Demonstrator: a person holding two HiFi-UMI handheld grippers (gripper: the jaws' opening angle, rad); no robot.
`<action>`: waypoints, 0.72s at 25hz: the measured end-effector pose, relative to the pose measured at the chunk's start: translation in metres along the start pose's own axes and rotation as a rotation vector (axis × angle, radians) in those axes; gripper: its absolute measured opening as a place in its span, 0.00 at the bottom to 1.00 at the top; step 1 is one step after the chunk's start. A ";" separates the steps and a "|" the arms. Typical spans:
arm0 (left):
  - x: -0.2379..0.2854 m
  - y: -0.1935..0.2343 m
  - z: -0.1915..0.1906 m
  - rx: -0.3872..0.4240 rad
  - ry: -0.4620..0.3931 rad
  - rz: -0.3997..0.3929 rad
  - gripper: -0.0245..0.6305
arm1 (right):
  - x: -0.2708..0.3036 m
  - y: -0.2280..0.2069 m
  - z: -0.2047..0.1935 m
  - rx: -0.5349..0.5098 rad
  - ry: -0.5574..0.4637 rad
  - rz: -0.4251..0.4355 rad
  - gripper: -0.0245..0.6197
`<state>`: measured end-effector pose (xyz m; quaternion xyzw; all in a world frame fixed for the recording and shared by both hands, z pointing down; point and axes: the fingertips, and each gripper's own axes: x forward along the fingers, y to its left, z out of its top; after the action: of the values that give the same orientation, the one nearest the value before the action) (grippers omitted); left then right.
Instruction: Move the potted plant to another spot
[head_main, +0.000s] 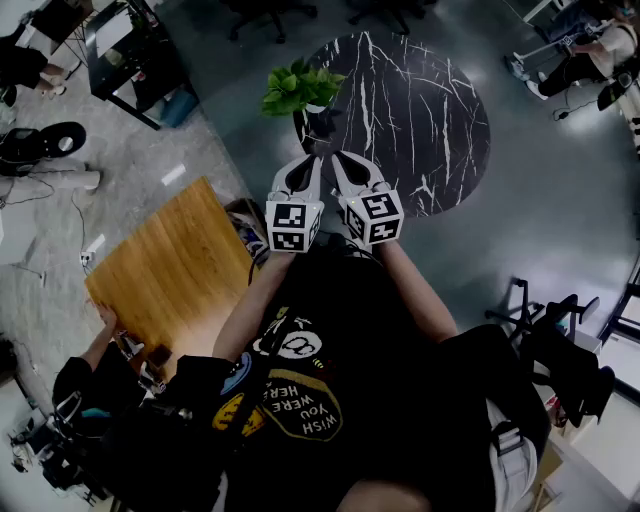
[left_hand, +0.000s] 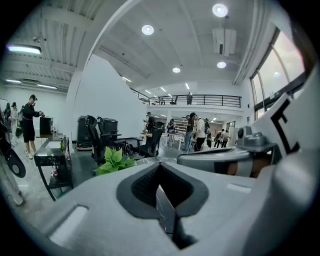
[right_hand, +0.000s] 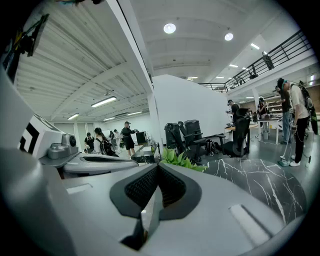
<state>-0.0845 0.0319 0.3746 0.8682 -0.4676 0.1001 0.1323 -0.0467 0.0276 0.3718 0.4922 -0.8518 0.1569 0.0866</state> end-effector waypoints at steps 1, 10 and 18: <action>0.000 0.001 0.000 0.000 0.000 -0.002 0.04 | 0.001 0.000 0.000 0.000 0.000 -0.001 0.04; 0.003 0.010 -0.003 -0.016 0.008 -0.005 0.04 | 0.009 0.000 -0.002 0.000 0.011 -0.004 0.04; 0.005 0.030 -0.020 -0.056 0.038 -0.022 0.04 | 0.024 0.011 -0.011 0.041 0.005 0.026 0.04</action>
<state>-0.1074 0.0183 0.3987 0.8673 -0.4580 0.1021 0.1664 -0.0688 0.0170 0.3875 0.4823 -0.8546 0.1765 0.0766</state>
